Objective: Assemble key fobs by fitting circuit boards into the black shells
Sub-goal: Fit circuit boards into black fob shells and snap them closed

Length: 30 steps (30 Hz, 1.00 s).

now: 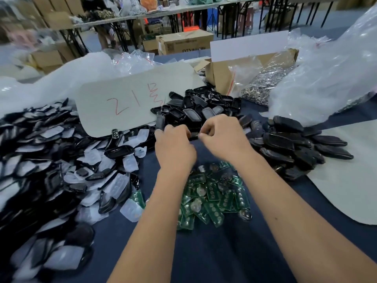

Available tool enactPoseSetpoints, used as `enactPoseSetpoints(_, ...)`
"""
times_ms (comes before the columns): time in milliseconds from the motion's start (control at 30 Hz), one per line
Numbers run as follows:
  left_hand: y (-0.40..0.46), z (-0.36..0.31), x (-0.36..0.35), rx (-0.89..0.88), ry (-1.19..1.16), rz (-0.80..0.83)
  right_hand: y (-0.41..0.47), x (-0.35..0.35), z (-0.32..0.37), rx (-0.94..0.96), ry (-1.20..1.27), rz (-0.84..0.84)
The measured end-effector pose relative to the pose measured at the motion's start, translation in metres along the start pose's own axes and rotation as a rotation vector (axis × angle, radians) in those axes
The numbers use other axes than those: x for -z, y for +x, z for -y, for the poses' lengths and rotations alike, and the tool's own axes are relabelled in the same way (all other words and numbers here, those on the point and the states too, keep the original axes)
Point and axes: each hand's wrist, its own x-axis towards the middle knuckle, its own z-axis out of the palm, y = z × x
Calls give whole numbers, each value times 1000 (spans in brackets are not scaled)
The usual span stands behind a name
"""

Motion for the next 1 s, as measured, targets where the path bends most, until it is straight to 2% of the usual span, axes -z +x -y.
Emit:
enactPoseSetpoints(100, 3, 28, 12, 15, -30, 139, 2, -8, 18, 49, -72, 264)
enactPoseSetpoints(200, 4, 48, 23, -8, -54, 170, -2, -9, 31, 144, -179, 599)
enactPoseSetpoints(267, 5, 61, 26, -20, -62, 171, -5, -9, 35, 192, -235, 710)
enactPoseSetpoints(333, 4, 69, 26, -5, -142, 108, -5, -9, 38, 229, -240, 736)
enactPoseSetpoints(467, -4, 70, 25, 125, -391, -54, -6, -13, 36, 234, -108, 649)
enactPoseSetpoints(600, -12, 67, 22, 289, -597, -197, -7, -22, 22, 183, 72, 430)
enactPoseSetpoints(733, -19, 67, 14, 336, -694, -316, -17, -42, 9, 113, 340, 208)
enactPoseSetpoints(833, -23, 65, 6, 349, -860, -286, -21, -50, 1, 97, 515, 100)
enactPoseSetpoints(900, -22, 64, 3, 381, -955, -218, -22, -52, -3, 110, 569, 59)
enactPoseSetpoints(1000, -19, 62, 1, 413, -1094, -94, -25, -52, -5, 32, 713, -2)
